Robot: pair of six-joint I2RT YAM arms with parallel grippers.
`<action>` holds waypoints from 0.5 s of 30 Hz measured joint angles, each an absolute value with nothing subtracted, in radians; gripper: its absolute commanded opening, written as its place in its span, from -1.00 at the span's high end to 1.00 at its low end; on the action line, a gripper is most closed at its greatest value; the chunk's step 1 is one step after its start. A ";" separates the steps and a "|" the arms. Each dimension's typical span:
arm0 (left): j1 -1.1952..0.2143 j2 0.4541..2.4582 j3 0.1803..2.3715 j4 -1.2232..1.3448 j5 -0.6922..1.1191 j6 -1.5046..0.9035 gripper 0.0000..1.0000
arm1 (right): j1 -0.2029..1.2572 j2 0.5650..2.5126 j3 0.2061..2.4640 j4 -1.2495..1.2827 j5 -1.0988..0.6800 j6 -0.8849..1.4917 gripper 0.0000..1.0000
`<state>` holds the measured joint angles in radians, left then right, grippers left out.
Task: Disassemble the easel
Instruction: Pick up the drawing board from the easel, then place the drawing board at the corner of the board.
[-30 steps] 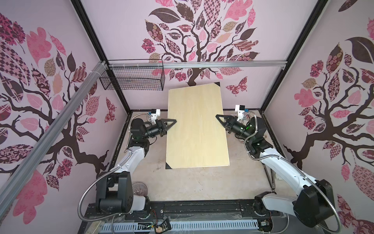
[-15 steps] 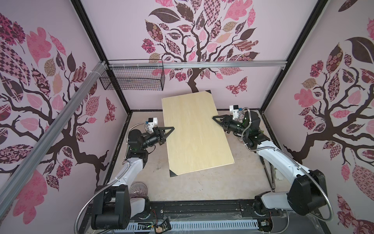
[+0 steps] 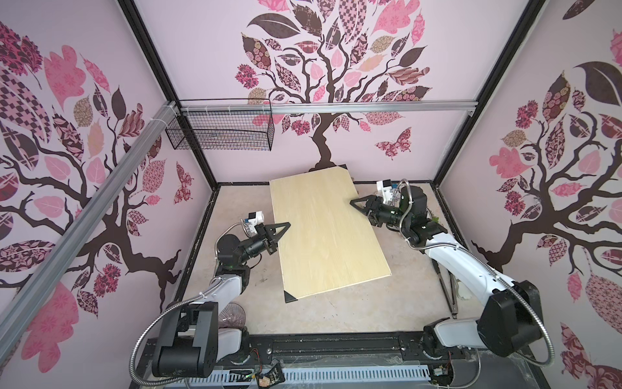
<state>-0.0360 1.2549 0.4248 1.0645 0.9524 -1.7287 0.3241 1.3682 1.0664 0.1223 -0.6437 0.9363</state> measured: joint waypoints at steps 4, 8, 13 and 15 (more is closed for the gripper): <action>0.006 1.196 0.385 1.081 0.931 -1.762 1.00 | 0.324 1.366 1.120 0.093 -0.639 0.893 -0.29; 0.068 1.142 0.340 1.083 0.892 -1.783 1.00 | 0.324 1.362 1.157 0.093 -0.623 0.859 -0.37; 0.135 1.113 0.288 1.061 0.822 -1.818 1.00 | 0.324 1.351 1.162 0.085 -0.596 0.830 -0.37; 0.167 1.101 0.272 1.048 0.802 -1.832 1.00 | 0.324 1.347 1.162 0.082 -0.588 0.822 -0.37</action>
<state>0.1669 1.1011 0.2722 1.0477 0.8024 -1.8320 0.3244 1.3472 1.1622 0.0818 -0.5884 0.8219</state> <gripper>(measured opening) 0.098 0.686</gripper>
